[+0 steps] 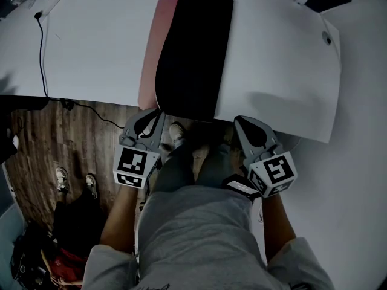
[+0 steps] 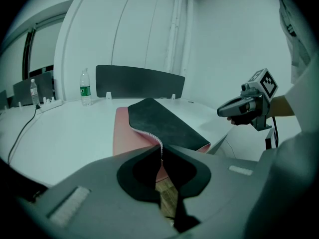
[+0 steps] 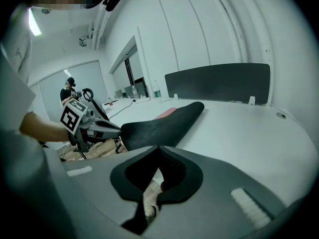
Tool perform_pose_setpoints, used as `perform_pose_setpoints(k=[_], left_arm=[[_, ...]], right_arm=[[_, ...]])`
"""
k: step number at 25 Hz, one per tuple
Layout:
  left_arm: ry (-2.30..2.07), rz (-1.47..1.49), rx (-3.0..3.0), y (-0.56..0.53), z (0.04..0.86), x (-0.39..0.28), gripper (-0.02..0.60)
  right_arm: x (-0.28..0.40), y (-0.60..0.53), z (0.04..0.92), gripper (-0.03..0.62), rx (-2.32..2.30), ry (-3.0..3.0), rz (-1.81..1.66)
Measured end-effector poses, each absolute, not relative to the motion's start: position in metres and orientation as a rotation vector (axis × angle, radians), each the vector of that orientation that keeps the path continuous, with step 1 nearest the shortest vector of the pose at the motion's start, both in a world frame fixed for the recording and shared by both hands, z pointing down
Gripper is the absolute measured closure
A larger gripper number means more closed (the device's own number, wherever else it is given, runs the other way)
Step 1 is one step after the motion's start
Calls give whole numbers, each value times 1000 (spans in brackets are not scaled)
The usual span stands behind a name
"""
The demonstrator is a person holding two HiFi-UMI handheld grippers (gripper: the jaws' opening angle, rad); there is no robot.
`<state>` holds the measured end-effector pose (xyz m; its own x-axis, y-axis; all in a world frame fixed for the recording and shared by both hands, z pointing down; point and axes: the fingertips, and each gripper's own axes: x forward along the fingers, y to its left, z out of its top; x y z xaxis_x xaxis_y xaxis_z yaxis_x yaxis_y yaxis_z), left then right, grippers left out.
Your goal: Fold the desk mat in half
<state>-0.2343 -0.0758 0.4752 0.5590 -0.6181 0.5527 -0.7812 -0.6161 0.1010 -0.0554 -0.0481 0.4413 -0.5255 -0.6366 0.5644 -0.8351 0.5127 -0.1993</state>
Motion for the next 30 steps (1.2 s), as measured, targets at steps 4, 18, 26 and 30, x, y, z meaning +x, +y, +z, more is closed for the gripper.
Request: perform_pose_setpoints(k=[4,18,26,30], left_arm=[[-1163,694,2448,-79,480,-247,546],[-1182,699,2373,-86,504,-281,545],[-1171,700,2342,-86,517,-287,545],[-1162,685,2304,-84,524,-287,545]], right_arm=[[-66,-52,443,588,1194,-2335,637],[-99,-60,452,588,1133,-2337,652],[-108,-64,456,588,1106,-2331,655],[-111,-64,457,588,1102,-2331,661]])
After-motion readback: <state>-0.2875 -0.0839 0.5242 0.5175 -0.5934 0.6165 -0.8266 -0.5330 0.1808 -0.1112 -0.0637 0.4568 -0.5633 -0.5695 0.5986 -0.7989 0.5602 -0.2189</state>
